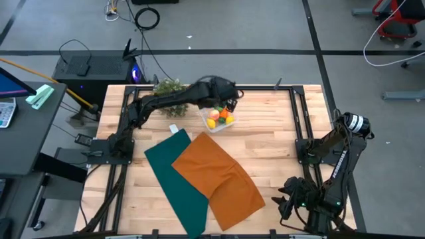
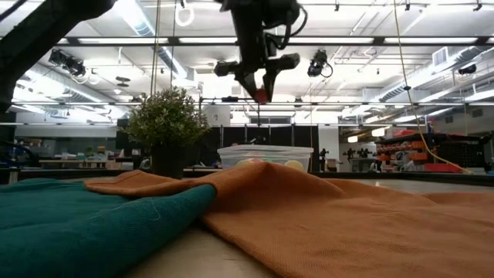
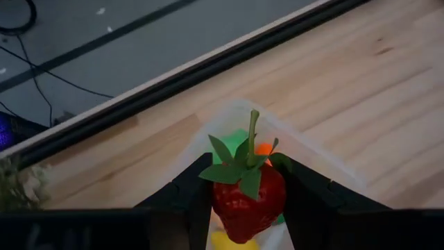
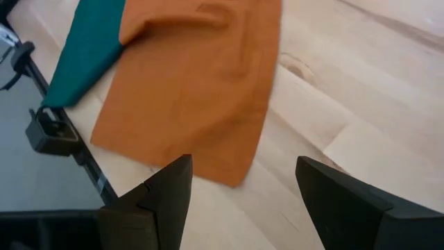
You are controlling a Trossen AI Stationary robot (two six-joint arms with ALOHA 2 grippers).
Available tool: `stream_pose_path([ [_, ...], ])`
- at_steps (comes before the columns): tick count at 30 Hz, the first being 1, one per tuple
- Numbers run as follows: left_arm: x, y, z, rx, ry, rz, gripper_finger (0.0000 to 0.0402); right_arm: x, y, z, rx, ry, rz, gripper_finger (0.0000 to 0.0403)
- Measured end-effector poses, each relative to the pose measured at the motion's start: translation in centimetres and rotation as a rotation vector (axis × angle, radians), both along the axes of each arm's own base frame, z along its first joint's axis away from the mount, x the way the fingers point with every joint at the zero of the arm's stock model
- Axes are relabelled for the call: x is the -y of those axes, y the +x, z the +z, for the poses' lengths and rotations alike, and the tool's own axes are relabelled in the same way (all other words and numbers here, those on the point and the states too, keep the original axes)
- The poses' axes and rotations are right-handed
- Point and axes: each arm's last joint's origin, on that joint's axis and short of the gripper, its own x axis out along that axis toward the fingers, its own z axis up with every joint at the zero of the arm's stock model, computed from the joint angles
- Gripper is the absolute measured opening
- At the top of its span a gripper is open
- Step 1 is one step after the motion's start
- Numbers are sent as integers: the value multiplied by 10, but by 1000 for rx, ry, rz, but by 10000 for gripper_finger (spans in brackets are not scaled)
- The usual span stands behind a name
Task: Pick and placing Produce into tupperware
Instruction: Put the red strawberry into the transparent bin
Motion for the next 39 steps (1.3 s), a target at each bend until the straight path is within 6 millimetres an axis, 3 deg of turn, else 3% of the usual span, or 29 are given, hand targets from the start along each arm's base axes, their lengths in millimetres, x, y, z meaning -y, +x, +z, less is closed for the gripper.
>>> stream_pose_path([
  [8,-32,-10,-2,-63,-83,-126,137,6,10,0,15,-12,-40,224],
  [18,-35,-17,-7,-170,-198,-343,143,11,20,0,16,-15,-80,224],
  [39,-33,1,-74,-359,-353,-529,141,17,31,1,19,-11,-118,224],
])
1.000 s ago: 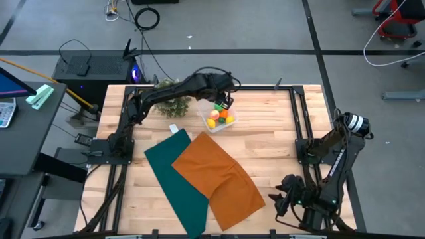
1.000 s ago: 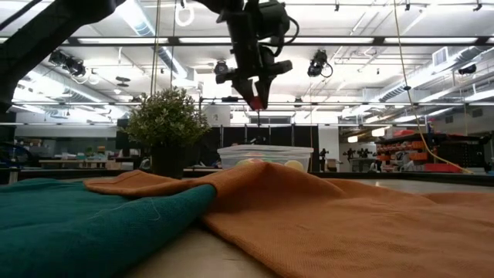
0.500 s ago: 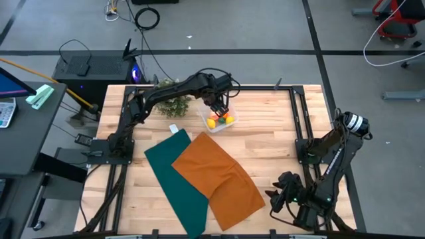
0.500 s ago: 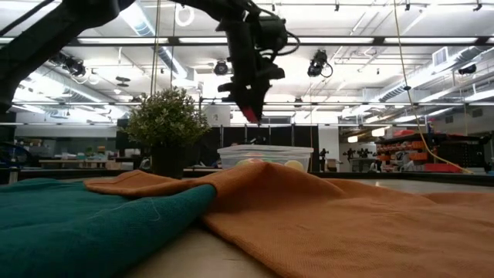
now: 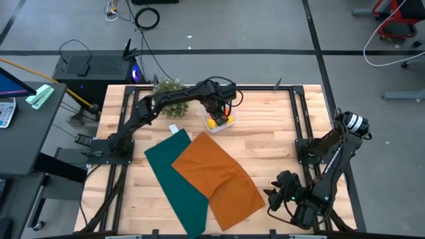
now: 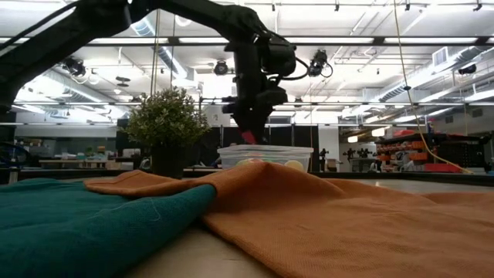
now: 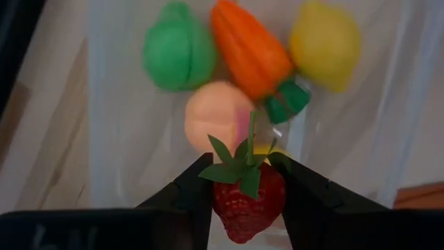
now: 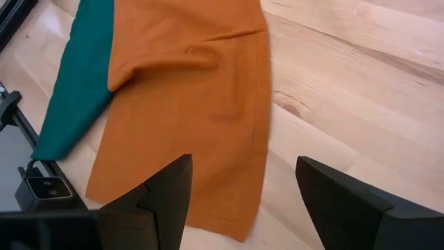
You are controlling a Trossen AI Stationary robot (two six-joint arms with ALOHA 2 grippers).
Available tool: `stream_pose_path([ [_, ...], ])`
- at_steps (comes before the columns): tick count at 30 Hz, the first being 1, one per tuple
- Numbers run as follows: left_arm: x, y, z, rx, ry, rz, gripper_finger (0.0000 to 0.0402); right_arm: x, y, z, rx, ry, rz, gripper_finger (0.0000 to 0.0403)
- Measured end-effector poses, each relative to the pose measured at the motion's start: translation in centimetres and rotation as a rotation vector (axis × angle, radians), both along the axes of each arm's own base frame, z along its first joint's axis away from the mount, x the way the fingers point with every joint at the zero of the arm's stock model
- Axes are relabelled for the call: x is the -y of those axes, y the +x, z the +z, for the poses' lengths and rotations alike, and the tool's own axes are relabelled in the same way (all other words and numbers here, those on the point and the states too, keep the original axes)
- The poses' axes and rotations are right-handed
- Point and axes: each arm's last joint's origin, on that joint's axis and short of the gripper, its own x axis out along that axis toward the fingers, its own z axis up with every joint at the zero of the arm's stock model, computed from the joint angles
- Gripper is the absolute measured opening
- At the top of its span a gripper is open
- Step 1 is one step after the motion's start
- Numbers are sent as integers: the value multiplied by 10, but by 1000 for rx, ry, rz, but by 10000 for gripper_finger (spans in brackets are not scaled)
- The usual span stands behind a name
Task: Pick and placing Produce into tupperware
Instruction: Put the red strawberry into the transparent bin
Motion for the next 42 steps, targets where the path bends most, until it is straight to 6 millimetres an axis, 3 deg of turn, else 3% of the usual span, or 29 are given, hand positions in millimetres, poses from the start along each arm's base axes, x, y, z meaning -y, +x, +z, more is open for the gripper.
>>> stream_pose_path([
  [12,0,8,-19,8,-67,-27,138,0,0,0,2,6,-10,224],
  [28,-2,12,-24,28,-72,-39,147,3,5,0,3,8,-30,224],
  [37,-1,14,-39,-2,-92,-39,137,3,5,0,8,19,-39,224],
  [42,-2,15,-38,14,-87,-38,155,3,5,0,10,22,-40,224],
])
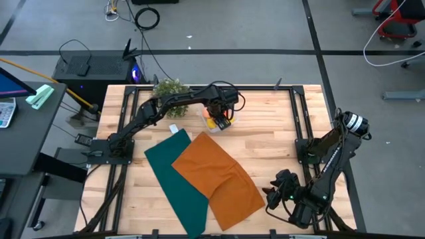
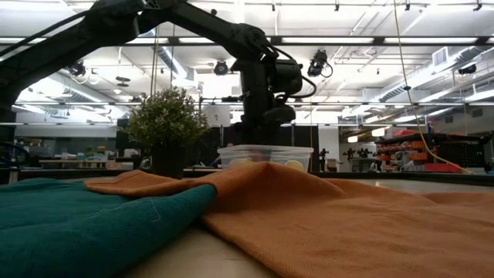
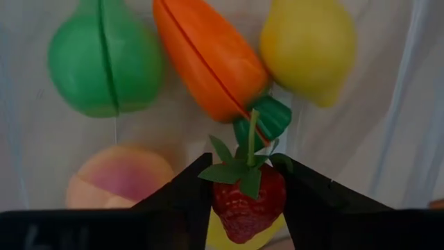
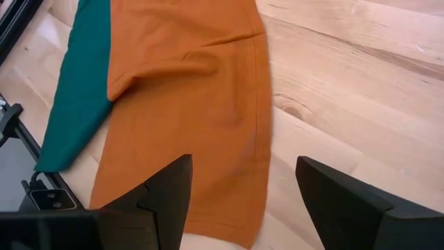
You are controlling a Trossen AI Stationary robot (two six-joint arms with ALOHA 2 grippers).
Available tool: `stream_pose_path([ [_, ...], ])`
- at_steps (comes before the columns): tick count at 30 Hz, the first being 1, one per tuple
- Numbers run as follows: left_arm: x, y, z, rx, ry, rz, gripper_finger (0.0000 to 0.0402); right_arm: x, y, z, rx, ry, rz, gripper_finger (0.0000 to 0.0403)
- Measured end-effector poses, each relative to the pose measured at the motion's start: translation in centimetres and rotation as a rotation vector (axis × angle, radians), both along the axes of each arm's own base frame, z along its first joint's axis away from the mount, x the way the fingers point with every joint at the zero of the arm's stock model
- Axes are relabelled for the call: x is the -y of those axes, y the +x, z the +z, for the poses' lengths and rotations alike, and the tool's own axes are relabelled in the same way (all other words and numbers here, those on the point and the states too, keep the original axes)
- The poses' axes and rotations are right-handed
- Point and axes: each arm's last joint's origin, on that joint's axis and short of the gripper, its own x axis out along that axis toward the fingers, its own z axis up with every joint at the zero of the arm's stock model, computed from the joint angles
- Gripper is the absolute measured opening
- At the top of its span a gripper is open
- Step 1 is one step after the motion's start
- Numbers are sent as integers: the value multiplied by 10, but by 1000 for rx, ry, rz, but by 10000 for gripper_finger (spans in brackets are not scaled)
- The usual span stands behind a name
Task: Pick and placing Produce into tupperware
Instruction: Put the red strawberry into the transparent bin
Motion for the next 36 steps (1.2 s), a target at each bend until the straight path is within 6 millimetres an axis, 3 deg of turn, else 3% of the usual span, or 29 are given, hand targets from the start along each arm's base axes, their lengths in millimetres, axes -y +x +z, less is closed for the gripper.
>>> stream_pose_path([
  [10,-2,-1,0,-1,4,-15,150,0,0,0,0,0,0,224],
  [20,-2,0,0,9,7,-16,199,0,0,0,0,0,1,224],
  [36,-3,1,1,3,40,-10,234,0,0,0,0,-1,1,224],
])
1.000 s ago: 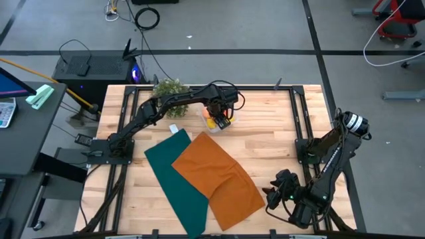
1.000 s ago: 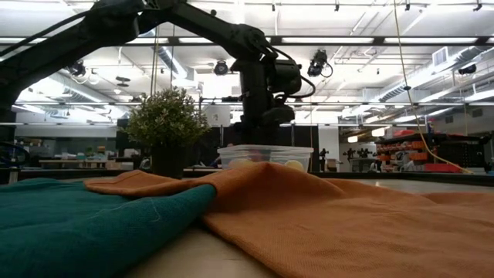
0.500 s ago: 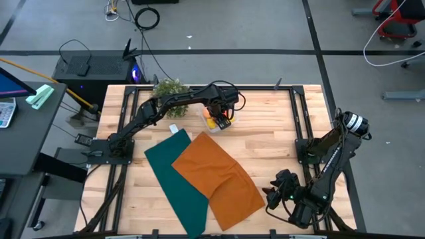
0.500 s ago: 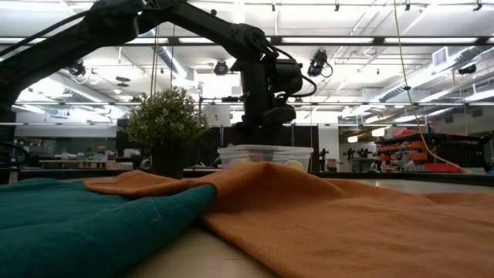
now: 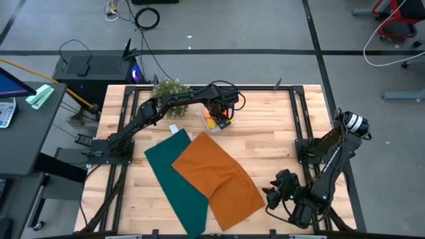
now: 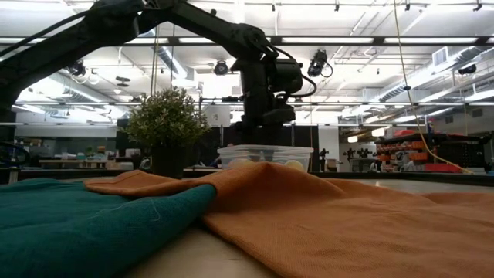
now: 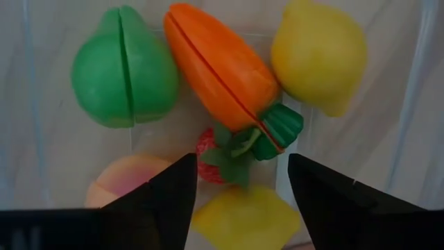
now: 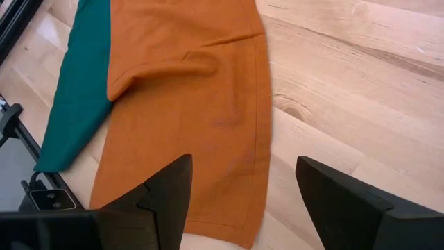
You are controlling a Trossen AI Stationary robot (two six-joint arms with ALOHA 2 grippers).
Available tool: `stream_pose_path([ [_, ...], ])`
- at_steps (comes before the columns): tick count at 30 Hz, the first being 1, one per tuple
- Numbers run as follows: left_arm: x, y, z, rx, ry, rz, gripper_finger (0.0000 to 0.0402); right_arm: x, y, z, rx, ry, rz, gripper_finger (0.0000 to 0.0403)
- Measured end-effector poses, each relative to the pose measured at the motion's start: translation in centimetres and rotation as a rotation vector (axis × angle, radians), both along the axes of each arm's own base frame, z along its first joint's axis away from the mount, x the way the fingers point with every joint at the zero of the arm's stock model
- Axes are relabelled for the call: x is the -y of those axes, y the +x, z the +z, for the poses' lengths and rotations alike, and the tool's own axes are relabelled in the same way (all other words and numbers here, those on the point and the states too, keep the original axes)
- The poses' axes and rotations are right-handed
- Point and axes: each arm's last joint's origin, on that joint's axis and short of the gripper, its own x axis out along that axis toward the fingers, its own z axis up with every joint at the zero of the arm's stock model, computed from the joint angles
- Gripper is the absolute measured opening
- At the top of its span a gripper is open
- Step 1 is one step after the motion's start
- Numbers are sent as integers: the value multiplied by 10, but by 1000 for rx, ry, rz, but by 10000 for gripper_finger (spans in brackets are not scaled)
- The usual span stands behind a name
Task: Pick and placing Produce into tupperware
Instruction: Put the red strawberry into the transparent bin, then return to Home Position
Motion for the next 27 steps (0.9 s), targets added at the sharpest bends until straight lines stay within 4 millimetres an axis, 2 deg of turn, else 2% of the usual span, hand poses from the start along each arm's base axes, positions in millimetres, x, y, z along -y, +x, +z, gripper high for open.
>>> stream_pose_path([
  [10,-1,-3,9,-7,38,6,247,0,0,0,0,0,0,224],
  [18,2,-11,44,66,67,9,221,0,0,0,-5,-13,16,224],
  [22,10,-13,63,115,78,-6,159,0,0,0,-7,-18,21,224],
  [27,31,-7,87,250,76,-77,27,0,0,0,-8,-20,23,224],
])
